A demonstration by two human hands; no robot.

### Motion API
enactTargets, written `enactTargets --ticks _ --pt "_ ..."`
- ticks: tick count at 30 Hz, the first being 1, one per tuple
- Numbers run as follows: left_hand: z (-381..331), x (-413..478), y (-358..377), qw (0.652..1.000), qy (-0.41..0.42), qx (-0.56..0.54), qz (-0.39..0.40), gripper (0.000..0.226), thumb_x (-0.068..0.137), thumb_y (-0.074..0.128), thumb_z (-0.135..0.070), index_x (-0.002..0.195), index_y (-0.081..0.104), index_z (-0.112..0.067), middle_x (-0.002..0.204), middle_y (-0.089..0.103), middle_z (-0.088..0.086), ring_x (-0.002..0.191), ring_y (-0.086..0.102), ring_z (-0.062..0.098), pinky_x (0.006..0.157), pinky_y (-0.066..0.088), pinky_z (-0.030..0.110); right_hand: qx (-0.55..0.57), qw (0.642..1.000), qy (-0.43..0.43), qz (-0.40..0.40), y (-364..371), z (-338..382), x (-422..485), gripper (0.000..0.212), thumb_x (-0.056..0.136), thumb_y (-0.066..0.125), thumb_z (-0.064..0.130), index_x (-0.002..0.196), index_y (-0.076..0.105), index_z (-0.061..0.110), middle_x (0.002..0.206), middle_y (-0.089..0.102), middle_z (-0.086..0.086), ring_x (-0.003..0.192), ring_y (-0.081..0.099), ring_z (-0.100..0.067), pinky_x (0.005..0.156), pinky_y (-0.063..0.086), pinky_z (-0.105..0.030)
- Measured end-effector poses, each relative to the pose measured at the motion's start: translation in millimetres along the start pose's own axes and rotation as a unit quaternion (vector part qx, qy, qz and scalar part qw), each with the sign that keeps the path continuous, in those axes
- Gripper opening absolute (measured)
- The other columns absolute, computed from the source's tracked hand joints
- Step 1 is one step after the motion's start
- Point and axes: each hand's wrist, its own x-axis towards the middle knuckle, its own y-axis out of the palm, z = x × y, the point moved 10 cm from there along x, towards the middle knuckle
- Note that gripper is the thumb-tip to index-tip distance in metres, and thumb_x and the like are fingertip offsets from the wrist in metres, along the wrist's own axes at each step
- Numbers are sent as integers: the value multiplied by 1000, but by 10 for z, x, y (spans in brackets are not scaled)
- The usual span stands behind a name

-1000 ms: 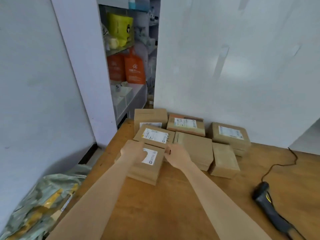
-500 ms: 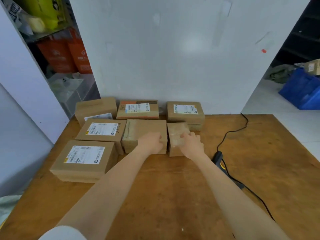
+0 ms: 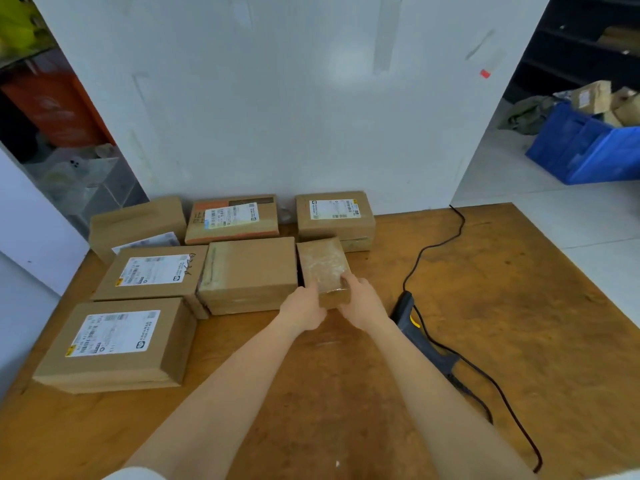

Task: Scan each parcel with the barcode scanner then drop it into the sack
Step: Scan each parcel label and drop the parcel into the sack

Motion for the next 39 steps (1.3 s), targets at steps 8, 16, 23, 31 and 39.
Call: enactTargets --ticks 8,16,23,31,39 --pt "132 -245 139 999 1 -49 -4 78 92 57 -28 154 12 -15 125 56 20 100 63 32 83 55 37 -19 999 0 -38 119 25 -325 56 83 63 16 133 39 21 120 49 -11 104 54 -31 86 50 -39" --pt "480 -754 276 996 -26 -82 -16 74 90 44 -58 151 14 -27 137 37 20 119 48 38 99 45 44 9 999 -39 -24 420 250 -1115 52 83 55 1 130 43 19 117 53 -8 104 56 -27 83 47 -33" --pt "689 -1217 375 996 -59 -66 -16 95 80 49 -73 153 6 -30 142 27 18 130 33 37 101 37 47 210 978 10 13 873 335 -1789 67 86 51 -9 143 28 18 140 50 -3 126 52 -18 98 44 -21" --pt "685 -1383 424 994 -66 -55 -70 105 74 68 -62 151 9 -22 153 9 22 139 15 40 107 34 51 245 968 60 9 807 87 -1840 62 82 48 -14 136 39 16 132 54 -5 123 53 -21 93 44 -21" --pt "919 -1262 159 931 -174 -308 -86 76 74 24 -75 122 52 -24 119 58 10 101 54 26 89 47 42 120 993 2 -16 255 -218 -1324 81 74 56 -10 144 32 23 148 38 -4 136 37 -23 106 37 -30"
